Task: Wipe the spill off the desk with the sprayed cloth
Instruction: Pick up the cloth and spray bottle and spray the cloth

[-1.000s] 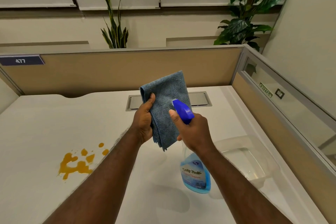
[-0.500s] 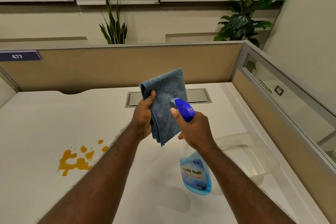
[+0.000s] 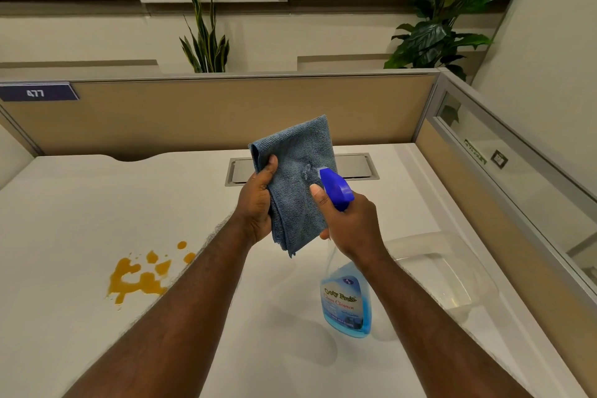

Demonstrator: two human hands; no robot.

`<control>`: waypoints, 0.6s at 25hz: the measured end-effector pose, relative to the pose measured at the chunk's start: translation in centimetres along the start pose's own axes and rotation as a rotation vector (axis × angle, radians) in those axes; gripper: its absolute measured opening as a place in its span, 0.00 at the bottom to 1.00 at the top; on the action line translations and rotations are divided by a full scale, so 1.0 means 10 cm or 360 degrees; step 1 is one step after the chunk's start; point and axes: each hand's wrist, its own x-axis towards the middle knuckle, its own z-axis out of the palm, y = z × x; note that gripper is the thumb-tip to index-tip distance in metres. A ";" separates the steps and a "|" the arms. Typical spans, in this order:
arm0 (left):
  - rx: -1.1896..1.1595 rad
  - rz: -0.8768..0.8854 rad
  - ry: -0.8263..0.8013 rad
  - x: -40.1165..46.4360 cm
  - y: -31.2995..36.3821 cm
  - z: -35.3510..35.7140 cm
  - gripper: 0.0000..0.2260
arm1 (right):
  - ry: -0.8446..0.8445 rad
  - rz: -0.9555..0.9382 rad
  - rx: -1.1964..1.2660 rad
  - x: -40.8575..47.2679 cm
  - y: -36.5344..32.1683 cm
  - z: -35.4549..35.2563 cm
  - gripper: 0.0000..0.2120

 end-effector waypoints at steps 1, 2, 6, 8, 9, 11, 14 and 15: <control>-0.0008 0.0002 -0.0002 -0.01 0.01 0.00 0.08 | 0.0005 0.0008 -0.0007 -0.01 0.00 0.00 0.11; -0.0018 0.0003 -0.0006 -0.01 0.00 0.00 0.08 | 0.0010 0.0017 -0.0007 -0.02 0.00 -0.01 0.10; -0.0119 -0.0091 -0.0096 0.01 -0.07 -0.04 0.13 | 0.0093 -0.0005 0.0061 -0.06 -0.02 -0.15 0.14; -0.0212 -0.0186 -0.0165 0.05 -0.11 -0.08 0.19 | 0.0210 -0.0029 0.0132 -0.03 -0.06 -0.27 0.19; -0.0251 -0.0205 -0.0169 0.07 -0.13 -0.10 0.21 | 0.0274 -0.0050 0.0172 0.01 -0.09 -0.33 0.19; -0.0304 -0.0223 -0.0161 0.10 -0.18 -0.14 0.23 | 0.0388 -0.0104 0.0222 0.07 -0.12 -0.47 0.17; -0.0355 -0.0253 -0.0140 0.11 -0.23 -0.24 0.26 | 0.0508 -0.0151 0.0133 0.13 -0.07 -0.56 0.11; -0.0358 -0.0262 -0.0122 0.10 -0.24 -0.27 0.26 | 0.0555 -0.0156 0.0088 0.12 -0.02 -0.54 0.10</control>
